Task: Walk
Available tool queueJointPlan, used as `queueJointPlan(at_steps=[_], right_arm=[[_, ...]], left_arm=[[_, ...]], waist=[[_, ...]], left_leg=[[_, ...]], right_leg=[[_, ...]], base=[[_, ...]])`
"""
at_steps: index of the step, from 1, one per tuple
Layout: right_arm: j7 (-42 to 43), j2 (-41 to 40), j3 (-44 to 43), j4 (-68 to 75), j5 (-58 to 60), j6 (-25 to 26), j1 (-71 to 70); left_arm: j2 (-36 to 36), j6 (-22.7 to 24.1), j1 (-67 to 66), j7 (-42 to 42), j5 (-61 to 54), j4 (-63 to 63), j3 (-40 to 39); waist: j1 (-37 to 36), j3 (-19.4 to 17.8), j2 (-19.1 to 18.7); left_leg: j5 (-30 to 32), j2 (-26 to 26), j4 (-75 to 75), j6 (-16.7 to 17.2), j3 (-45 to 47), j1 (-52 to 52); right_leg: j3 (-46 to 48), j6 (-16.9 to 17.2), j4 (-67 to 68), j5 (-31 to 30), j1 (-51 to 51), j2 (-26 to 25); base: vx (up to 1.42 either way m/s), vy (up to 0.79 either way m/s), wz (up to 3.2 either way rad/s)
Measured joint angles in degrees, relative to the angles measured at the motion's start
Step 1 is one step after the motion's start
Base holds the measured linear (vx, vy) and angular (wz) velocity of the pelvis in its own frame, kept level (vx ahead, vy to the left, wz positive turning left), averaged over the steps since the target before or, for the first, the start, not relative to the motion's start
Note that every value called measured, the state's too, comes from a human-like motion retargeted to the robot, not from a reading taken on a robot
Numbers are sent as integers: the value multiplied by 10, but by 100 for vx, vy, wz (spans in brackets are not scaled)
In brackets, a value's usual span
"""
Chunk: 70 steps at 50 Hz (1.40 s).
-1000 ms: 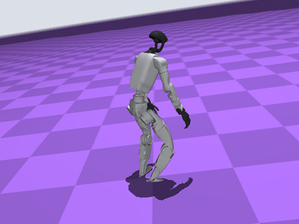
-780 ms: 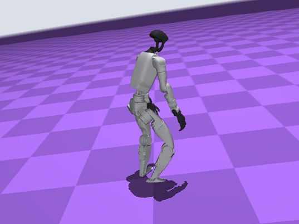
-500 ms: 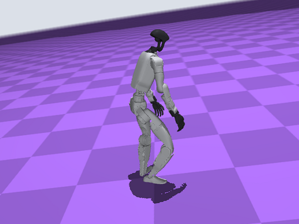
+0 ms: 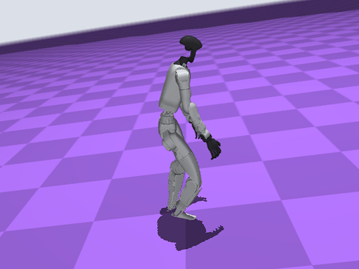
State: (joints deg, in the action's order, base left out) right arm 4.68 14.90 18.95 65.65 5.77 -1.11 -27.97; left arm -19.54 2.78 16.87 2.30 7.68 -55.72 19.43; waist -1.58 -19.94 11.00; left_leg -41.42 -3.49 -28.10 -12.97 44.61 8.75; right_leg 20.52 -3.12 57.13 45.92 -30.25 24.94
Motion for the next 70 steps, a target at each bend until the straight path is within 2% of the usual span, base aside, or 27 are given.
queueJointPlan(at_steps=[4, 8, 12, 18, 25, 35, 42, 49, 54, 60, 70], right_arm=[[3, -2, 1, 2, -1, 2, -4], [5, -7, 1, 3, -3, 5, -10], [8, -13, 0, 4, -7, 9, -13], [9, -15, 1, 14, -13, 13, -13], [1, -6, 13, 37, -7, 15, 12], [-36, -19, 45, 34, 24, 9, 38], [-52, -17, 63, 27, 42, -2, 57], [-57, -11, 65, 17, 45, -10, 73], [-59, -6, 62, 15, 45, -11, 83], [-63, -4, 60, 17, 51, -7, 91], [-68, 11, 53, 32, 52, 2, 111]], left_arm=[[2, -3, -3, -1, -3, -5, -4], [7, -6, -8, -3, -11, -12, -7], [13, -7, -18, -4, -22, -22, -9], [24, -8, -38, -10, -39, -43, -6], [29, -9, -42, -27, -45, -63, 2], [11, -8, -54, -50, -30, -87, 6], [1, -10, -61, -54, -23, -107, -2], [-2, -12, -44, -47, -33, -124, -21], [3, -11, -25, -41, -43, -118, -31], [16, -8, -6, -39, -43, -98, -34], [42, -8, 1, -55, -31, -85, -31]], waist=[[-10, -5, -5], [-32, -11, -19], [-47, -8, -22], [-59, 3, -17], [-51, 29, -4], [-13, 86, 21], [17, 118, 35], [42, 136, 40], [58, 140, 36], [69, 141, 24], [70, 148, -2]], left_leg=[[-15, 19, -55, 0, -43, 29], [-46, 26, -119, 0, -159, 91], [-57, 7, -147, -2, -242, 130], [-55, -30, -145, 0, -319, 149], [-48, -52, -110, 4, -334, 131], [-40, -64, -10, 2, -269, 58], [-39, -74, 59, 3, -203, -8], [-34, -89, 130, 6, -143, -76], [-31, -98, 168, 9, -115, -110], [-29, -102, 200, 11, -94, -138], [-17, -99, 239, 16, -75, -171]], right_leg=[[-21, -1, -5, 0, 0, -29], [-47, -4, -14, -6, 1, -79], [-80, -1, -16, -13, -10, -112], [-136, 10, -19, -20, -26, -153], [-203, 33, -30, -29, -35, -190], [-277, 76, -42, -43, -38, -218], [-261, 85, 0, -53, -50, -184], [-206, 66, 72, -70, -81, -111], [-181, 60, 95, -83, -110, -82], [-162, 60, 61, -99, -146, -64], [-149, 69, -42, -139, -179, -67]], base=[[2, -6, -82], [2, -6, -125], [2, -1, -110], [5, 4, -111], [8, 8, -113], [10, 7, -116], [8, 5, -125], [6, 3, -118], [7, 0, -84], [9, -4, -62], [14, -9, -49]])
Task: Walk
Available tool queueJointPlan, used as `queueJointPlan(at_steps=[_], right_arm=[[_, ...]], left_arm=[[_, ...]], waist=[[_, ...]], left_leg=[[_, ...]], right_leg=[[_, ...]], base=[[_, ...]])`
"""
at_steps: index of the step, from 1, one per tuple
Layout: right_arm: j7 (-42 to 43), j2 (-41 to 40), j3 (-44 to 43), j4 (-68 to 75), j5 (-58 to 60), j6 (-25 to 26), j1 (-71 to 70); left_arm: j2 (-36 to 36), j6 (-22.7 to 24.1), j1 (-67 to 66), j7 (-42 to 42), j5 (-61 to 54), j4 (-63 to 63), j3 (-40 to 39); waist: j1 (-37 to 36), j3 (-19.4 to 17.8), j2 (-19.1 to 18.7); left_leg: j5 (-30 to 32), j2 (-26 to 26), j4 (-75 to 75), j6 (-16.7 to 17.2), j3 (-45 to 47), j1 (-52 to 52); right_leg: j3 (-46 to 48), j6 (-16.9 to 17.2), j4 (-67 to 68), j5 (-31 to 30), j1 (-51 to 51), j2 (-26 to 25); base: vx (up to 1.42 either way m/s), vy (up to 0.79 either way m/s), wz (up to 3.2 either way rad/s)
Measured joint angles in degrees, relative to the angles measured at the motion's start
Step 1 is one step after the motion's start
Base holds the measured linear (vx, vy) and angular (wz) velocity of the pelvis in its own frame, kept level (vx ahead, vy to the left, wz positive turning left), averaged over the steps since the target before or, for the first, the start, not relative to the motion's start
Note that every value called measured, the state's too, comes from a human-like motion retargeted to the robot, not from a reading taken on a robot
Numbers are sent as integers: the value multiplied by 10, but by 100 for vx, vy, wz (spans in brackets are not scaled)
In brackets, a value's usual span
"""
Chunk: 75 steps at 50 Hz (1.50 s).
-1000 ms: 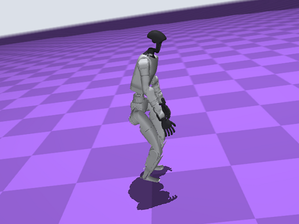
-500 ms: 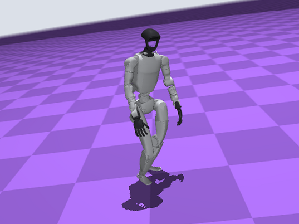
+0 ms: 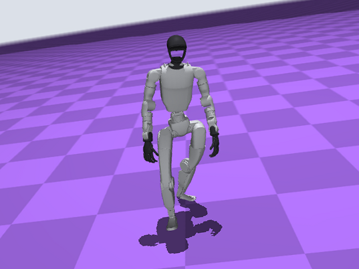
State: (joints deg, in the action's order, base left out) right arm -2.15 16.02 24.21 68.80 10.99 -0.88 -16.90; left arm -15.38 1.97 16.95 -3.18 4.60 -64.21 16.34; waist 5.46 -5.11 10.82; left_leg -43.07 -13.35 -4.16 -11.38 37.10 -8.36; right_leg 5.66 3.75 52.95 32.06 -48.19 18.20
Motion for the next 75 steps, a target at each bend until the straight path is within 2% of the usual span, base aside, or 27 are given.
queueJointPlan(at_steps=[5, 10, 15, 17, 20, 23, 25, 29, 33, 36, 43, 45, 51, 55, 58, 61, 64, 65, 68, 70, 72, 73, 75], right_arm=[[6, 2, -7, -9, -6, -2, -1], [19, 3, -12, -24, -14, -7, -4], [31, -2, -10, -39, -16, -11, -2], [35, -6, -7, -44, -16, -12, 1], [41, -13, -5, -49, -17, -12, 7], [47, -13, -7, -52, -21, -11, 12], [53, -12, -9, -52, -23, -10, 17], [59, -13, -20, -48, -28, -10, 26], [56, -16, -26, -44, -34, -12, 38], [48, -19, -25, -42, -36, -14, 47], [22, -22, -10, -41, -21, -15, 64], [13, -22, -6, -43, -15, -14, 63], [9, -32, 0, -41, -9, -16, 77], [8, -37, -2, -36, -11, -15, 84], [7, -38, -5, -34, -15, -14, 88], [4, -35, -10, -35, -26, -12, 83], [8, -34, -18, -36, -39, -13, 79], [10, -34, -22, -36, -43, -13, 77], [19, -34, -33, -37, -53, -15, 67], [27, -35, -41, -38, -60, -16, 62], [32, -31, -49, -36, -67, -17, 46], [35, -32, -51, -37, -69, -18, 49], [36, -31, -55, -38, -72, -17, 43]], left_arm=[[9, -2, -9, -5, 3, -11, -7], [13, -4, -23, -5, -4, -29, -23], [10, -5, -41, -1, -24, -44, -43], [6, -5, -49, 0, -35, -46, -51], [1, -7, -59, 2, -50, -43, -62], [-2, -6, -62, 6, -59, -32, -70], [-3, -5, -62, 9, -63, -22, -73], [-1, -3, -57, 10, -67, -3, -79], [3, -1, -53, 8, -68, 5, -83], [6, -1, -51, 2, -67, 2, -84], [11, -5, -49, -8, -60, -12, -80], [9, -7, -46, -10, -58, -16, -82], [6, -10, -61, -3, -62, -24, -82], [3, -8, -73, -1, -72, -33, -82], [1, -4, -82, 1, -81, -39, -80], [0, 0, -85, 1, -90, -43, -79], [2, 3, -93, 6, -91, -39, -77], [3, 4, -94, 8, -91, -38, -77], [3, 4, -92, 17, -88, -34, -75], [4, 2, -88, 21, -85, -31, -73], [7, -2, -71, 24, -81, -32, -73], [10, -2, -73, 25, -79, -31, -70], [14, -5, -62, 27, -76, -29, -69]], waist=[[-2, 6, -8], [-6, 11, -10], [-21, -2, -13], [-32, -8, -22], [-53, -13, -52], [-71, -6, -78], [-84, -3, -88], [-107, -4, -94], [-120, -7, -89], [-120, -6, -82], [-98, 18, -59], [-90, 33, -48], [-89, 66, -23], [-90, 76, 13], [-89, 77, 40], [-93, 65, 61], [-82, 63, 74], [-79, 62, 76], [-71, 57, 72], [-67, 52, 64], [-74, 39, 34], [-71, 37, 35], [-72, 28, 11]], left_leg=[[7, 8, 0, 3, 5, -17], [37, 35, -48, 10, -7, -26], [109, 118, -235, 47, -67, 3], [126, 155, -342, 64, -117, 44], [70, 201, -517, 62, -217, 138], [94, 266, -661, 56, -242, 213], [94, 290, -726, 48, -259, 260], [57, 294, -770, 33, -285, 347], [19, 261, -712, 32, -292, 414], [20, 226, -616, 44, -291, 446], [81, 131, -328, 75, -298, 476], [134, 101, -188, 75, -300, 442], [164, 72, -189, 65, -299, 446], [180, 31, -210, 48, -298, 421], [174, -5, -216, 28, -300, 391], [170, -38, -177, 1, -299, 330], [145, -67, -195, -22, -301, 309], [137, -74, -199, -28, -303, 300], [111, -79, -212, -36, -311, 274], [92, -76, -223, -36, -315, 257], [75, -53, -217, -36, -323, 226], [65, -57, -230, -36, -322, 220], [45, -41, -232, -36, -330, 196]], right_leg=[[7, -9, 6, -9, 2, -2], [10, -31, 20, 16, 18, -19], [5, -58, 15, 55, 71, -72], [8, -70, 7, 61, 96, -110], [21, -91, -15, 61, 126, -184], [28, -109, -46, 60, 149, -239], [27, -117, -64, 61, 168, -267], [11, -123, -102, 65, 213, -299], [-10, -122, -121, 81, 259, -306], [-27, -119, -134, 94, 289, -300], [-45, -109, -130, 134, 320, -260], [-51, -104, -141, 135, 324, -245], [-72, -87, -83, 152, 328, -221], [-78, -45, -18, 134, 343, -174], [-77, 5, 51, 68, 346, -129], [-52, 33, 157, -79, 336, -46], [-60, 49, 268, -175, 299, -2], [-63, 49, 300, -193, 285, 9], [-64, 27, 364, -177, 240, 34], [-58, 5, 385, -138, 210, 47], [-44, -19, 373, -102, 183, 32], [-40, -27, 367, -77, 170, 41], [-21, -40, 328, -44, 149, 25]], base=[[20, -14, -43], [30, -22, -53], [38, -31, -80], [33, -29, -118], [28, -20, -122], [27, -15, -86], [27, -12, -80], [28, -8, -63], [32, -5, -43], [38, -2, -31], [42, 2, -12], [44, 6, -10], [47, 7, -32], [51, 10, -32], [49, 11, -21], [46, 13, -34], [42, 11, 2], [40, 10, -6], [37, 6, -10], [34, 3, -22], [33, 4, -39], [32, 1, -17], [33, 1, -15]])
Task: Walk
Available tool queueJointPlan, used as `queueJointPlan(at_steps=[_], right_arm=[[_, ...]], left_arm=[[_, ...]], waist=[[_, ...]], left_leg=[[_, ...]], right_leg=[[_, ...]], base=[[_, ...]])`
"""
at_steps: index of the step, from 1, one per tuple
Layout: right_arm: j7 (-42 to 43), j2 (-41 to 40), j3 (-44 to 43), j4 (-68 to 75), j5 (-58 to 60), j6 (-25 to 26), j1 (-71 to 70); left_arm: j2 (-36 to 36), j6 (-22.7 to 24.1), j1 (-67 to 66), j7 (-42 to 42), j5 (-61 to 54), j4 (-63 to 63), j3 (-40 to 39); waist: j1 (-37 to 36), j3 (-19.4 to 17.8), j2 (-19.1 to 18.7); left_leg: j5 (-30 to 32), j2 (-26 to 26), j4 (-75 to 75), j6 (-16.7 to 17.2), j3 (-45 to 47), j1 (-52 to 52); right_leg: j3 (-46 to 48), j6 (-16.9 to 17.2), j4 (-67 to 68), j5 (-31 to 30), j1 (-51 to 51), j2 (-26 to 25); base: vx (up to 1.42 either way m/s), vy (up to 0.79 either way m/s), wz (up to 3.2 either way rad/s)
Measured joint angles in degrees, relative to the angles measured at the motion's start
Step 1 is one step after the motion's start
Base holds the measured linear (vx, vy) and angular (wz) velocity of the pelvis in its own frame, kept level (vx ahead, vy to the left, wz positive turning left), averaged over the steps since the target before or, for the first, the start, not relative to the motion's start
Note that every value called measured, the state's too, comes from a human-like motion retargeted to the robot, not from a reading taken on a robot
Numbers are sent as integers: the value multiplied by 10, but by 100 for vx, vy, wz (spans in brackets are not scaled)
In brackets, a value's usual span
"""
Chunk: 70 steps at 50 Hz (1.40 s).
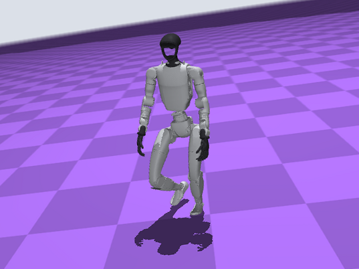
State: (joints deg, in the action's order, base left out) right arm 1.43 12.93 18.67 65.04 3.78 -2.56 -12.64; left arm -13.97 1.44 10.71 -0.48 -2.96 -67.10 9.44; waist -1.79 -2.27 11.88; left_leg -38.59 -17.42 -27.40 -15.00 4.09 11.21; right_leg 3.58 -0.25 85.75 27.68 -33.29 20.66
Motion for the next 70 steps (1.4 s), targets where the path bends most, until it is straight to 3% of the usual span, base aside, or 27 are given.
queueJointPlan(at_steps=[5, 15, 22, 27, 30, 35, 40, 48, 57, 70], right_arm=[[-8, -5, -1, 1, -1, 6, 6], [-45, -16, 11, 19, 7, 16, 33], [-71, -14, 19, 28, 21, 18, 55], [-79, -7, 26, 27, 34, 15, 61], [-75, 3, 31, 23, 38, 10, 57], [-55, 18, 35, 7, 34, 2, 53], [-39, 30, 35, -5, 25, -2, 36], [-53, 22, 42, -14, 20, 2, 18], [-104, 1, 72, 10, 32, 11, 23], [-132, 2, 85, 38, 63, 16, 47]], left_arm=[[12, 1, 6, -6, 8, 6, 13], [26, 8, -3, -45, 42, 9, 50], [28, 5, -27, -74, 58, -7, 62], [21, 3, -45, -87, 50, -22, 59], [16, 4, -49, -89, 40, -28, 55], [8, 10, -57, -70, 36, -11, 55], [3, 13, -47, -54, 37, 23, 56], [3, 11, -30, -52, 33, 43, 64], [13, 2, -26, -68, 50, 10, 79], [24, 5, -45, -86, 89, -4, 102]], waist=[[3, -13, -33], [-7, 20, -68], [-9, 44, -79], [-16, 55, -115], [-22, 60, -158], [-38, 65, -185], [-50, 67, -186], [-47, 60, -149], [-12, 72, -123], [7, 82, -127]], left_leg=[[-43, 22, -25, 6, -14, -35], [-65, 58, -9, 22, -39, -66], [-79, 86, -74, 49, -53, -78], [-62, 142, -194, 96, -81, -71], [-9, 196, -291, 149, -107, -46], [76, 242, -462, 207, -111, 20], [57, 280, -545, 194, -94, 106], [-26, 252, -383, 141, -73, 158], [15, 181, -141, 126, -83, 104], [18, 163, -64, 109, -64, 58]], right_leg=[[39, 0, -152, 44, -37, -36], [50, 37, -511, -7, -60, -136], [43, 22, -496, -28, -46, -161], [61, -7, -476, -28, -9, -217], [80, -30, -531, -41, 37, -280], [87, -58, -523, -15, 62, -327], [88, -67, -547, 1, 95, -342], [75, -53, -576, 25, 157, -309], [55, -32, -593, 42, 180, -264], [45, -20, -593, 56, 189, -239]], base=[[32, -3, -6], [29, -7, 0], [34, -9, 12], [40, -12, -7], [39, -13, -18], [34, -11, -13], [27, -10, 3], [21, -4, 4], [17, 5, 2], [10, 7, 0]])
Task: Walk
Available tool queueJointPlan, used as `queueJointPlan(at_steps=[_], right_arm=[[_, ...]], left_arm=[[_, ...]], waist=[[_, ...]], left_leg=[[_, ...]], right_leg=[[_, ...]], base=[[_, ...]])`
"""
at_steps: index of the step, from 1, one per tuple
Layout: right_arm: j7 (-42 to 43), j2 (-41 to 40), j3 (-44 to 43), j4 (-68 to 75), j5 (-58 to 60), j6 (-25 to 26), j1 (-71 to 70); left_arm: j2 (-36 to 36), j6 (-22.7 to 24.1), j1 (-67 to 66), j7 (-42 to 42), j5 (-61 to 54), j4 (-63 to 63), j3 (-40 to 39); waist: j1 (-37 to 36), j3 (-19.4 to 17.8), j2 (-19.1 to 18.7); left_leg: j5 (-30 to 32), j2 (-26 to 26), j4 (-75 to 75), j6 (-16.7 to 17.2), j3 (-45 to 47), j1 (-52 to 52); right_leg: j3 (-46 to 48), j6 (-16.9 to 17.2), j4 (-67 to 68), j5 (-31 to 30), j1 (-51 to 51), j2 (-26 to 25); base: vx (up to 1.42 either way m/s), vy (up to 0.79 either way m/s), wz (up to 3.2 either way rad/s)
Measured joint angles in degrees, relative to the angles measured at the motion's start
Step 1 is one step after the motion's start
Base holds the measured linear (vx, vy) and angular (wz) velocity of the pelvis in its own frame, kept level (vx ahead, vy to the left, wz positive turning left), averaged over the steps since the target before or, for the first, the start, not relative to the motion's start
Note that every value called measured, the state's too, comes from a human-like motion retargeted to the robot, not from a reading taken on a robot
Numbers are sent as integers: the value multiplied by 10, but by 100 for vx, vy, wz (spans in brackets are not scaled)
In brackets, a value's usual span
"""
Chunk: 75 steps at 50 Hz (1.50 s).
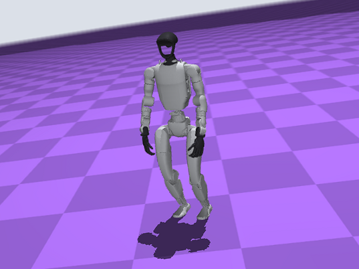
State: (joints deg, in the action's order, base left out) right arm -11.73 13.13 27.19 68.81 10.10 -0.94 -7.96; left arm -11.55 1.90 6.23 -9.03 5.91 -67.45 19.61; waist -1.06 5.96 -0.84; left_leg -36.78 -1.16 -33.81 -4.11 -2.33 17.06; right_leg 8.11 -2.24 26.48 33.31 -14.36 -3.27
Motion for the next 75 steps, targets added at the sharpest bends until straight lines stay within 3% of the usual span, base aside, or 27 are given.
queueJointPlan(at_steps=[15, 30, 38, 45, 48, 53, 58, 63, 70, 75], right_arm=[[9, 17, 5, 2, 18, -6, 13], [8, 22, 22, 0, 39, -10, 12], [6, 23, 19, -14, 31, -13, 8], [11, 33, 0, -26, 12, -15, 12], [13, 36, -9, -29, 5, -12, 15], [14, 33, -24, -31, 0, -6, 19], [12, 30, -40, -28, -3, -3, 28], [14, 29, -49, -25, -2, -2, 39], [23, 29, -55, -21, -8, -6, 45], [36, 34, -50, -32, -17, -15, 43]], left_arm=[[11, 9, -12, -7, 24, 11, 13], [17, 18, -19, -6, 19, 27, 25], [-17, 23, -18, 7, -1, 28, 20], [-20, 20, -26, 20, -14, 23, 11], [-17, 16, -30, 25, -15, 15, 2], [-18, 13, -42, 26, -10, -2, -11], [-18, 18, -51, 23, 0, -11, -14], [-17, 21, -59, 22, 9, -14, -12], [-16, 24, -61, 21, -2, -15, -14], [-19, 29, -57, 25, -27, -5, -13]], waist=[[1, 6, 10], [-12, 2, 21], [-10, -9, 41], [17, -34, 63], [30, -39, 68], [39, -37, 46], [33, -27, 29], [27, -19, 30], [26, -4, 19], [21, -1, -9]], left_leg=[[23, -28, 60, -15, 5, -22], [7, -65, 39, -37, 5, -15], [-6, -116, 36, -61, 0, -30], [-8, -170, 54, -80, -15, -72], [11, -183, 102, -82, -33, -103], [12, -161, 140, -78, -60, -134], [-8, -137, 124, -73, -73, -132], [-46, -133, 65, -71, -81, -125], [-66, -96, -18, -44, -57, -131], [-11, -38, -129, 7, -50, -118]], right_leg=[[-2, 9, -1, 7, -4, 30], [-1, 17, 74, 49, -31, 70], [2, 19, 213, 93, -72, 133], [-7, 0, 421, 75, -162, 208], [-25, 0, 428, 69, -208, 206], [-22, 17, 304, 37, -248, 155], [-24, 46, 135, -12, -267, 105], [-44, 59, 98, -41, -283, 84], [-49, 44, 153, -79, -266, 54], [-31, 14, 146, -71, -219, 6]], base=[[1, 1, 0], [2, 6, 6], [3, 10, 21], [8, 9, 31], [17, 4, 36], [23, 0, 26], [23, -3, 21], [26, -6, 23], [36, -8, 28], [41, -11, 11]])
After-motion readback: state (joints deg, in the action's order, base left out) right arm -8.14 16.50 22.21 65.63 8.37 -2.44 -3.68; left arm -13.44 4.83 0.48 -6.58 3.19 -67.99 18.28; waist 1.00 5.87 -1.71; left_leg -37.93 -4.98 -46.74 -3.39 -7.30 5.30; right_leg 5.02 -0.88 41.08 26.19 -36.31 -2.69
